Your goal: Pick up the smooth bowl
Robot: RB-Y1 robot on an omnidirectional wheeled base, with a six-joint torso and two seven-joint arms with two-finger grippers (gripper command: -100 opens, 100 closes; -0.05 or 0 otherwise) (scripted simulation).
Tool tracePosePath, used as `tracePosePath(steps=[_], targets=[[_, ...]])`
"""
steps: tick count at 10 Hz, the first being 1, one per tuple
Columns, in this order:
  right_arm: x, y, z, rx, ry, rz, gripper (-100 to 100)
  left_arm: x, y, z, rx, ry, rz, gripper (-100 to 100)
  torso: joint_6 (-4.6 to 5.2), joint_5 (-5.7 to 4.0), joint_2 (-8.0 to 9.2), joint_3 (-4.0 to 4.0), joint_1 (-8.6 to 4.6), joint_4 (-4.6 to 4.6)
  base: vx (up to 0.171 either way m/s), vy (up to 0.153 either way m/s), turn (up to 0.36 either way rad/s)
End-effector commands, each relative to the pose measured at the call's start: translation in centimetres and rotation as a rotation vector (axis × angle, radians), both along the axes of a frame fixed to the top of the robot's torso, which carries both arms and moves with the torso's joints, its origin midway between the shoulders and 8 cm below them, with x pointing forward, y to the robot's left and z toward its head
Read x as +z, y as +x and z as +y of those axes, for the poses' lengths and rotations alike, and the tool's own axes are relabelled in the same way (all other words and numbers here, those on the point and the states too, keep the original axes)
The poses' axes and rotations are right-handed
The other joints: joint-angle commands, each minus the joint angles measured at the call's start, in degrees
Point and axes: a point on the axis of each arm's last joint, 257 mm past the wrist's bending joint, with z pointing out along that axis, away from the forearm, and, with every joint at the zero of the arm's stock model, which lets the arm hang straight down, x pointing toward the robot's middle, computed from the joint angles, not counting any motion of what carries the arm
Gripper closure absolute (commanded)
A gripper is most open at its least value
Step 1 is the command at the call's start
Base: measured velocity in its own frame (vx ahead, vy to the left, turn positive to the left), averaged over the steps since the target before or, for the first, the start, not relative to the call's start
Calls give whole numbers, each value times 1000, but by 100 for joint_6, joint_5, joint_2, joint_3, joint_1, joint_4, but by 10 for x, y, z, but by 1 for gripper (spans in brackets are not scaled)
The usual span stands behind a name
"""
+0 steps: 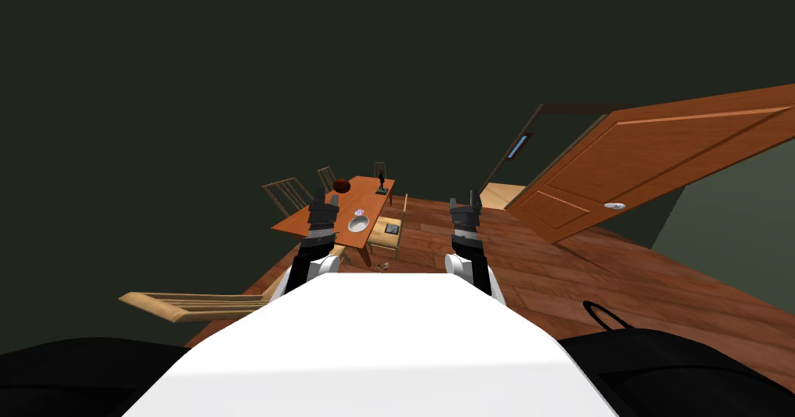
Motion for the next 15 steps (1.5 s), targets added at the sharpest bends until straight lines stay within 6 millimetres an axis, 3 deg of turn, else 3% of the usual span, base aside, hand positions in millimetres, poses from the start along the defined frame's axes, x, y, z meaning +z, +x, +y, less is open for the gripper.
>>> tracePosePath(steps=[1,4,9,14,15], targets=[[0,0,0,0,0,0,0,-8,7,-2,-18,33,37,-100,0,0,0,0,0,0,3,-17,-7],[0,0,0,0,0,0,0,-29,23,-1,-33,58,116,-100,0,-4,2,1,-17,0,-5,-48,-4],[0,0,0,0,0,0,0,-81,58,10,-33,58,301,-100,1,-8,3,1,-34,0,-9,-78,-9],[0,0,0,0,0,0,0,-124,78,20,-23,32,450,-100,0,-5,3,2,-22,1,-8,-56,-8],[0,0,0,0,0,0,0,-126,79,20,-22,31,455,-100,0,-5,1,0,-22,0,-8,-45,-5]])
